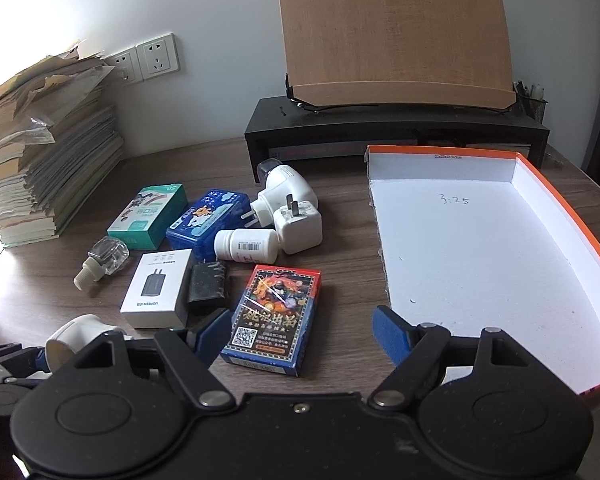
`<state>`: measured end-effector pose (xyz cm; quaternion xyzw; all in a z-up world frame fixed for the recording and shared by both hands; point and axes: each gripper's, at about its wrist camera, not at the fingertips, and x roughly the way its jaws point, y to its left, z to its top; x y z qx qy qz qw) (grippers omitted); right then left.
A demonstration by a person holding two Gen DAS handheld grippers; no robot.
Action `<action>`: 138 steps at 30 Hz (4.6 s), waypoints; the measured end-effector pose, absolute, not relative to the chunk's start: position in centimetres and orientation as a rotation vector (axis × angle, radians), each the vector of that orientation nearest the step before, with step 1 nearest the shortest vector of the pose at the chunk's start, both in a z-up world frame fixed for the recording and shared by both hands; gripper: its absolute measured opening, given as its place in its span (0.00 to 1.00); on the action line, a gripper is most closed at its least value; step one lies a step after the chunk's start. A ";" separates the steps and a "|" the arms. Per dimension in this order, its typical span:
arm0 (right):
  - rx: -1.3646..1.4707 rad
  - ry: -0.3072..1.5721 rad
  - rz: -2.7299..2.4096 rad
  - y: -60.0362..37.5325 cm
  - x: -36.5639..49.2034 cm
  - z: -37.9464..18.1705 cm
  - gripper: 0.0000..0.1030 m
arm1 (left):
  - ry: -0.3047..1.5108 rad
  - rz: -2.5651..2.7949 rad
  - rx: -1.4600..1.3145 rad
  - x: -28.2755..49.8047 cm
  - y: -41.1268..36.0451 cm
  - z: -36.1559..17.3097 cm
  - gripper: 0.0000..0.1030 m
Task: Organize rigid objects
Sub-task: 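Grasp the white plug adapter with the left tool while the right tool grasps the card box, then carry the plug adapter and card box toward the open white box with both tools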
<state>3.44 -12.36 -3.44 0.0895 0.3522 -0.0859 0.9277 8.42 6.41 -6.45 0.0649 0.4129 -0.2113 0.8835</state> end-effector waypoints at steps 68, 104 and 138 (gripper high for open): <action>0.127 0.672 -0.247 -36.5 0.6 1.6 0.69 | 0.739 -0.517 0.033 6.5 -16.4 0.0 0.67; 0.140 0.712 -0.314 -36.0 6.9 0.8 0.69 | 0.766 -0.563 0.065 11.0 -17.1 -1.0 0.67; 0.141 0.713 -0.297 -36.6 7.5 0.9 0.69 | 0.759 -0.565 0.088 10.8 -18.5 -1.1 0.67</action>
